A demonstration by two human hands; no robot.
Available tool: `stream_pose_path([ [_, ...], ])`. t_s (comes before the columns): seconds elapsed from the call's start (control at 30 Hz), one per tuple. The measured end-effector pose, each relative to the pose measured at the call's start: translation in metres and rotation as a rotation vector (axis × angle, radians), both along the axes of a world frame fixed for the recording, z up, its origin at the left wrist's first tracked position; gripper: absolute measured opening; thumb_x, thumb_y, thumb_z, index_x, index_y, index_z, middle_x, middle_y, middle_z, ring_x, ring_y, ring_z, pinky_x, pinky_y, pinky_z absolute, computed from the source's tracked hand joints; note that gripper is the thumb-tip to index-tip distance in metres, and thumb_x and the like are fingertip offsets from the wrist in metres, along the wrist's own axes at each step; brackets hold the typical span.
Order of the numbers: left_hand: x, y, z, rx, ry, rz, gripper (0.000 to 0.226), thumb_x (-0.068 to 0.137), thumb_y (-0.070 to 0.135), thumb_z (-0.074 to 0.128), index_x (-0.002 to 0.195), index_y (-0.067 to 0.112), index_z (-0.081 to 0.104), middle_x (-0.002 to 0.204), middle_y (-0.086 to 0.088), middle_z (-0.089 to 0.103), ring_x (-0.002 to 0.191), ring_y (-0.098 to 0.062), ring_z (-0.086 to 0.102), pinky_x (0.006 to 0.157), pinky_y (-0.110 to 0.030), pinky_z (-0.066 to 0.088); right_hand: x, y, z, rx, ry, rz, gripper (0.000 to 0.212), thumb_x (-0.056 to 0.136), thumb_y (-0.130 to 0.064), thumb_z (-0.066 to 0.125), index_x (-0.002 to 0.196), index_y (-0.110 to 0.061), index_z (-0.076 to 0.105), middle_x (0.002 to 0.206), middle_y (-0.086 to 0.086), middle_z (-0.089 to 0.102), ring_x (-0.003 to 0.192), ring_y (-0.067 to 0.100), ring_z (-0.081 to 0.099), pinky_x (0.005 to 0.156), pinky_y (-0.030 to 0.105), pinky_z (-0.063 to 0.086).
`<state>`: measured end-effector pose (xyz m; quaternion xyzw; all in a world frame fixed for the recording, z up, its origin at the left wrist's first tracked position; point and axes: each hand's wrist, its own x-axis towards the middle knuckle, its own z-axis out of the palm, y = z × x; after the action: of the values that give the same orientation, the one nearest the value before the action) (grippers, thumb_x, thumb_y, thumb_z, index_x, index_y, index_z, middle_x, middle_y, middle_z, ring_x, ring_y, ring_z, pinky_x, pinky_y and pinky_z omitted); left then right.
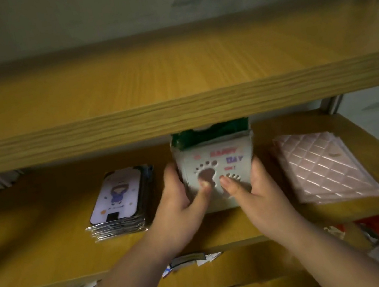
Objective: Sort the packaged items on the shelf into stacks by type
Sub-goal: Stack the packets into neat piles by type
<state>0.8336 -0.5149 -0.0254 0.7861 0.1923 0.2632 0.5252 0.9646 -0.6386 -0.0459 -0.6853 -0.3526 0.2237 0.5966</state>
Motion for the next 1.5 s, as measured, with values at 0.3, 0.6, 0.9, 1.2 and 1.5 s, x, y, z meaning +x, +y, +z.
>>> stream_pose_path([
  [0.3, -0.005, 0.006, -0.018, 0.036, 0.024, -0.098, 0.063, 0.096, 0.016, 0.065, 0.136, 0.038, 0.023, 0.127, 0.04, 0.048, 0.124, 0.015, 0.047, 0.096, -0.006, 0.04, -0.007, -0.002, -0.015, -0.054, -0.134, -0.081, 0.047, 0.085, -0.055, 0.062, 0.127, -0.052, 0.043, 0.126, -0.017, 0.06, 0.116, -0.003, 0.057, 0.092, 0.027, 0.05],
  [0.6, 0.021, 0.039, 0.002, -0.012, 0.38, 0.138, 0.042, 0.081, 0.051, 0.071, 0.107, 0.019, 0.062, 0.123, -0.012, 0.067, 0.106, -0.026, 0.065, 0.087, -0.041, 0.057, 0.011, 0.044, 0.023, -0.397, -0.107, -0.137, 0.03, 0.082, -0.047, 0.066, 0.063, -0.024, 0.071, 0.077, 0.0, 0.076, 0.076, 0.014, 0.07, 0.065, 0.031, 0.054],
  [0.9, 0.038, 0.031, 0.004, 0.317, 0.569, 0.37, 0.069, 0.088, 0.043, 0.068, 0.14, 0.004, 0.045, 0.141, -0.03, 0.047, 0.131, -0.05, 0.04, 0.106, -0.046, 0.034, 0.031, 0.039, 0.034, -0.638, -0.353, -0.145, 0.052, 0.071, -0.07, 0.06, 0.084, -0.021, 0.07, 0.088, 0.0, 0.072, 0.084, 0.02, 0.068, 0.067, 0.03, 0.054],
  [1.2, 0.107, -0.084, 0.018, 0.387, 0.394, 0.086, 0.073, 0.091, 0.054, 0.056, 0.151, 0.018, 0.039, 0.153, -0.01, 0.042, 0.142, -0.029, 0.035, 0.111, -0.036, 0.029, 0.121, -0.122, 0.041, -0.713, -0.356, -0.589, 0.069, 0.079, -0.07, 0.05, 0.127, -0.021, 0.058, 0.125, 0.008, 0.06, 0.104, 0.028, 0.059, 0.083, 0.039, 0.05],
  [1.5, 0.176, -0.139, 0.013, -0.57, 0.279, 0.192, 0.013, 0.087, 0.024, 0.072, 0.078, 0.017, 0.064, 0.061, 0.006, 0.072, 0.054, -0.008, 0.067, 0.052, -0.019, 0.047, 0.154, -0.136, 0.019, -0.823, -0.345, -0.267, 0.069, 0.081, -0.079, 0.043, 0.1, -0.019, 0.071, 0.092, 0.005, 0.068, 0.076, 0.021, 0.063, 0.056, 0.029, 0.044],
])
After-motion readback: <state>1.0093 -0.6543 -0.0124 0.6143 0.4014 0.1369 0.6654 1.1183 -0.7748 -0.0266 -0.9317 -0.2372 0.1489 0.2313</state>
